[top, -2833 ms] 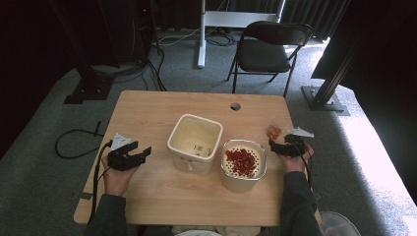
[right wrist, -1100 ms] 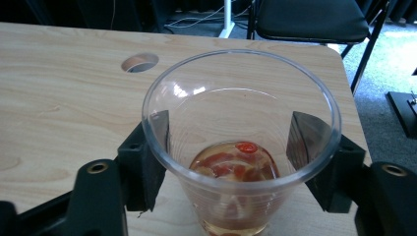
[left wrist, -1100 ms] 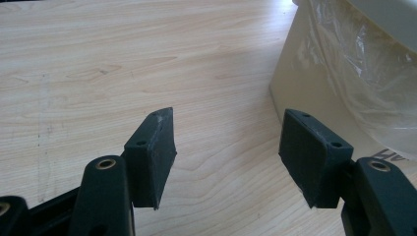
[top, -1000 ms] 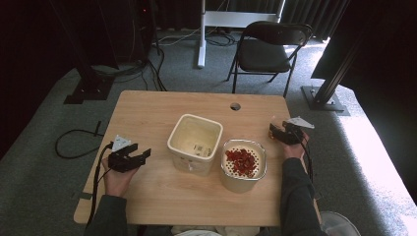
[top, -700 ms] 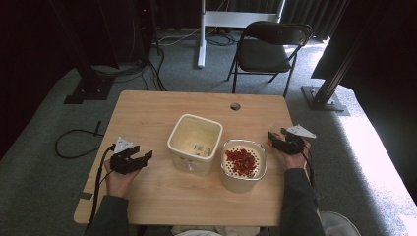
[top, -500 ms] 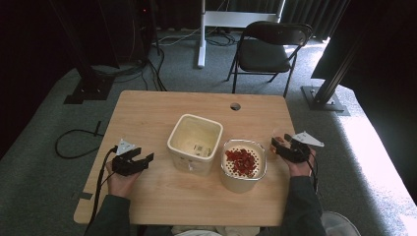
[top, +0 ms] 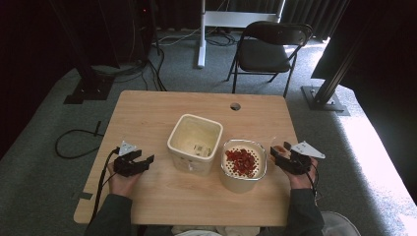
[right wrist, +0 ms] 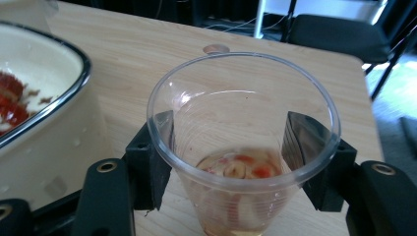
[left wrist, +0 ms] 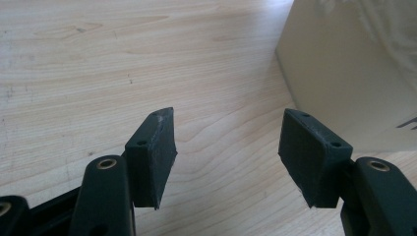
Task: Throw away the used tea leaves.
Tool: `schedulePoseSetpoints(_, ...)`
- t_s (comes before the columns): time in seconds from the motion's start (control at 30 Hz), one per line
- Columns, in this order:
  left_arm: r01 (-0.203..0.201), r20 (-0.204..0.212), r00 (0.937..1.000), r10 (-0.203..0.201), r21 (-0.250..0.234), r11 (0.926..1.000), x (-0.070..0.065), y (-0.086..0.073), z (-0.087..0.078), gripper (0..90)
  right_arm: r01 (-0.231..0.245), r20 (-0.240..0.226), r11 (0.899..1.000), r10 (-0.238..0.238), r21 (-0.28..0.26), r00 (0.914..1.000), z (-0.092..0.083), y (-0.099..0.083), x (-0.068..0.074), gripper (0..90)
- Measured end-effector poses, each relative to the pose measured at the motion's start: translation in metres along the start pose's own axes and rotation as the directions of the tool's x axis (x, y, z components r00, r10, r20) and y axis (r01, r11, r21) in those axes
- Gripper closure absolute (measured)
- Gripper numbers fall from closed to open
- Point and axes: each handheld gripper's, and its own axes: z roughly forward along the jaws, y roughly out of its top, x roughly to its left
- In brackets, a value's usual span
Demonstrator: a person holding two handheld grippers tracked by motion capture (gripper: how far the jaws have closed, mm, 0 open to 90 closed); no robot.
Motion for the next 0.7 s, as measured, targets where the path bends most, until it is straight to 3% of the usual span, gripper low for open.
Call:
schedulePoseSetpoints(0.1,0.000,0.002,1.0000,0.000,-0.001,1.0000,0.000,-0.001,0.000,39.5,-0.032,-0.021,0.999,0.032,-0.005,0.9993,-0.005,-0.003,0.002,36.9)
schedulePoseSetpoints(0.2,0.002,0.000,1.0000,-0.002,0.005,1.0000,0.001,-0.001,0.002,39.5,0.007,-0.017,1.000,-0.007,-0.011,0.9998,-0.008,-0.001,0.010,36.8)
schedulePoseSetpoints(0.33,-0.005,0.002,1.0000,0.005,0.007,1.0000,0.000,-0.001,0.003,39.5,-0.023,-0.019,0.999,0.022,-0.026,0.9996,-0.018,0.001,0.008,36.8)
schedulePoseSetpoints(0.43,0.000,0.000,1.0000,0.000,0.006,1.0000,0.001,-0.001,0.005,39.5,-0.001,-0.012,1.000,0.001,-0.030,0.9999,-0.023,0.001,0.012,36.8)
schedulePoseSetpoints(0.53,-0.012,0.003,0.9999,0.012,0.012,0.9999,0.000,-0.002,0.006,39.5,-0.020,-0.018,0.999,0.019,-0.043,0.9997,-0.029,0.003,0.011,36.8)
schedulePoseSetpoints(0.7,-0.009,0.000,1.0000,0.009,0.019,0.9998,0.001,-0.003,0.008,39.5,-0.009,-0.015,0.998,0.008,-0.054,0.9999,-0.035,0.007,0.014,36.6)
